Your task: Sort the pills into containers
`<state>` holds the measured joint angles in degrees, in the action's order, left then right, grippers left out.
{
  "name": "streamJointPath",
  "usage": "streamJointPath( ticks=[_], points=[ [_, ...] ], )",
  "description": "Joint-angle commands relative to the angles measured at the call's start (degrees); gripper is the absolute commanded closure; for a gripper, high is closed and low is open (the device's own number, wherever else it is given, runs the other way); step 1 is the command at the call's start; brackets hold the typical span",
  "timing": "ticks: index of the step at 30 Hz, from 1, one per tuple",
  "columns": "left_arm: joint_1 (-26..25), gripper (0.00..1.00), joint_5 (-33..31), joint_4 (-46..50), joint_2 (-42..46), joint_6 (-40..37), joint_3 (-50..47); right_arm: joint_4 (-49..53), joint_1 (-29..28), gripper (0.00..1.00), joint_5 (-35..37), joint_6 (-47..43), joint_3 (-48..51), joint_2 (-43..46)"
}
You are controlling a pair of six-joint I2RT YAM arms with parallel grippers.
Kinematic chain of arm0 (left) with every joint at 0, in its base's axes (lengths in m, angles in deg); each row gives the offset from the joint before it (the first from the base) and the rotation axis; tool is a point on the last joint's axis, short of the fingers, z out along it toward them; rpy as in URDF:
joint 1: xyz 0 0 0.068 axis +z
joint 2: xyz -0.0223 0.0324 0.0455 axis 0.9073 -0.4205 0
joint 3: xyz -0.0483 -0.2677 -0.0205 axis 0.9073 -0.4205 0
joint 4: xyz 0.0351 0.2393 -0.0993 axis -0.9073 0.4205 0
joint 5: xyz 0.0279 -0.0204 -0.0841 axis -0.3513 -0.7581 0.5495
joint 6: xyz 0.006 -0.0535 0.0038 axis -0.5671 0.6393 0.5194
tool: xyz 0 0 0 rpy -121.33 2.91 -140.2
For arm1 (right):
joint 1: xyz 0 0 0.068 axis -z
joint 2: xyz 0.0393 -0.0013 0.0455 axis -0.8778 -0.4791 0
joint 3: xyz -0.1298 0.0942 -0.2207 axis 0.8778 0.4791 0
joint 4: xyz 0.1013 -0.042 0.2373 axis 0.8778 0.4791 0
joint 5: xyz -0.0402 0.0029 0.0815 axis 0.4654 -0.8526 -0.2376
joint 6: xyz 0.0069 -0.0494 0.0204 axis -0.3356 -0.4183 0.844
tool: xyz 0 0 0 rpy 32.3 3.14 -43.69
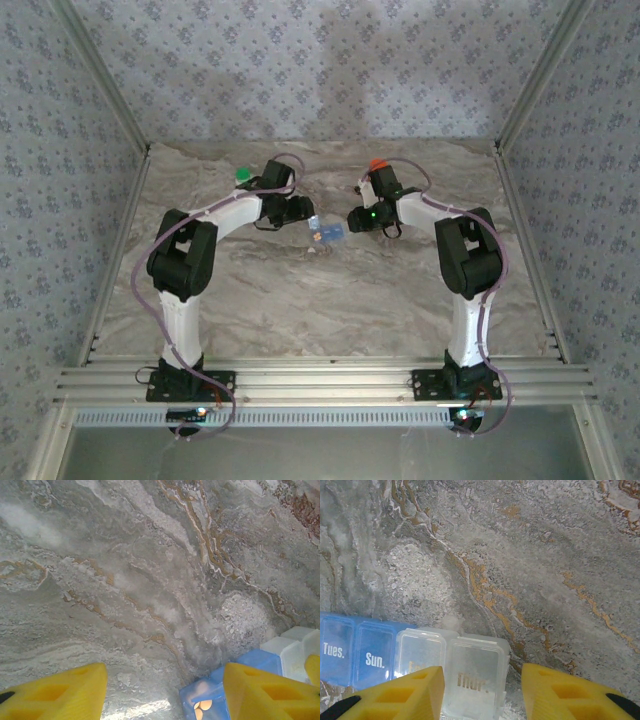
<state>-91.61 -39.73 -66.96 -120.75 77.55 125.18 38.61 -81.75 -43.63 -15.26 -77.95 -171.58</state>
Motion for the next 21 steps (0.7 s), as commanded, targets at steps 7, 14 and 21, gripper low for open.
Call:
streamJointPath(
  ticks=[7,14,21],
  points=[
    [-0.46,0.43,4.2,0.27,0.72,0.09,-0.33,3.2,0.1,0.55,0.42,0.02,-1.01,-1.39],
    [-0.93,0.55,7.23,-1.75,1.55,0.93,-1.8,3.35,0.18,0.55,0.42,0.11,-1.22,-1.93],
    [-1.73,0.59,8.74,-3.14,2.88,0.89,-2.68,3.41,0.39,0.55,0.42,0.19,-1.09,-2.2]
  ],
)
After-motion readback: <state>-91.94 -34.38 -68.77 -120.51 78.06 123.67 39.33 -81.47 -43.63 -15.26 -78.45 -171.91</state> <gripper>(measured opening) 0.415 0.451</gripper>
